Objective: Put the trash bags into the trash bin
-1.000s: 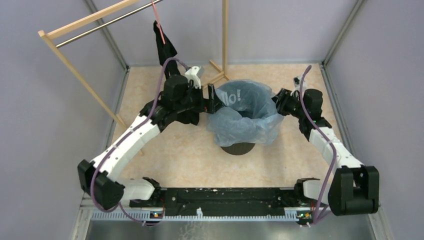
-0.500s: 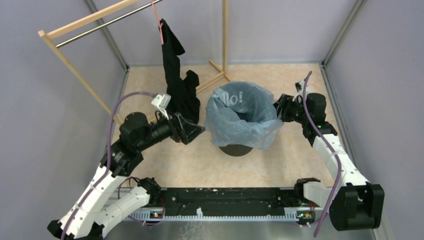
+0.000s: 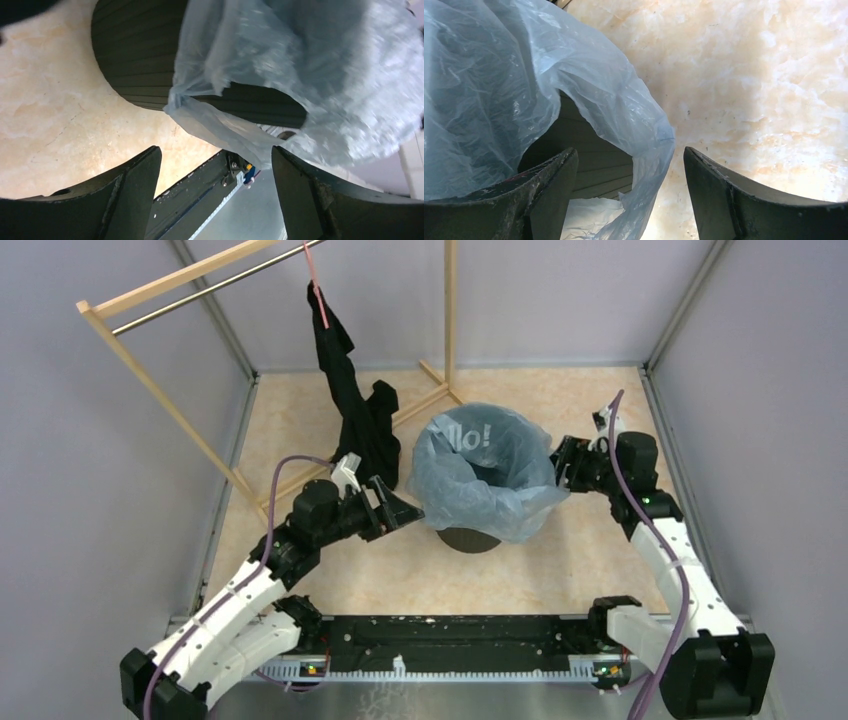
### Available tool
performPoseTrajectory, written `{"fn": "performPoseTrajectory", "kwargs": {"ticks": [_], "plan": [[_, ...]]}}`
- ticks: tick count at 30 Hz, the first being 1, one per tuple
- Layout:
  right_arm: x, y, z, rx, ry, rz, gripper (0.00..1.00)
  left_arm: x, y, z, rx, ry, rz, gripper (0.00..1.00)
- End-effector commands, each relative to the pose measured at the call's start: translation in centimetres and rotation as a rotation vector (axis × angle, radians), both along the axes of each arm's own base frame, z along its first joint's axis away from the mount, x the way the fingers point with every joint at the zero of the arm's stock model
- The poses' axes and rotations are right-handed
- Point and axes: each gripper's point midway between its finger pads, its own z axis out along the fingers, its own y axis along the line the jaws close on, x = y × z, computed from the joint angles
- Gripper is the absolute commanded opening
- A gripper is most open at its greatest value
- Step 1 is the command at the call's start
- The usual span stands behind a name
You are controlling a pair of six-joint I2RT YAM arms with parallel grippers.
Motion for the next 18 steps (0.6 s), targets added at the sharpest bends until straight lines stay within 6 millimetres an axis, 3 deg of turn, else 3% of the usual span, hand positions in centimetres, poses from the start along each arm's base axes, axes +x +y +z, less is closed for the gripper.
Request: {"fn": "performPoseTrajectory", "kwargs": {"ticks": [1,9,14,18], "plan": [[0.0,-0.5,3.3,-0.056,-0.105,0.001,0.78,1.9,-0.6,-0.5,-0.083,0.096,0.105,0.85],[-0.2,-0.2,3.4,-0.04,-0.11,0.014,0.79,1.6,-3.6,-2.5,-0.144,0.186,-0.03,0.73],[-0.3,0.5,3.7,-0.006,-0.104,0.042,0.79,1.5,-3.5,-4.8,-0.116,0.211,-0.033,0.77],[-0.3,0.3,3.7,-0.012,-0.107,0.037,0.79,1.9,-3.5,-6.9,-0.077,0.226,-0.02,0.66]]}}
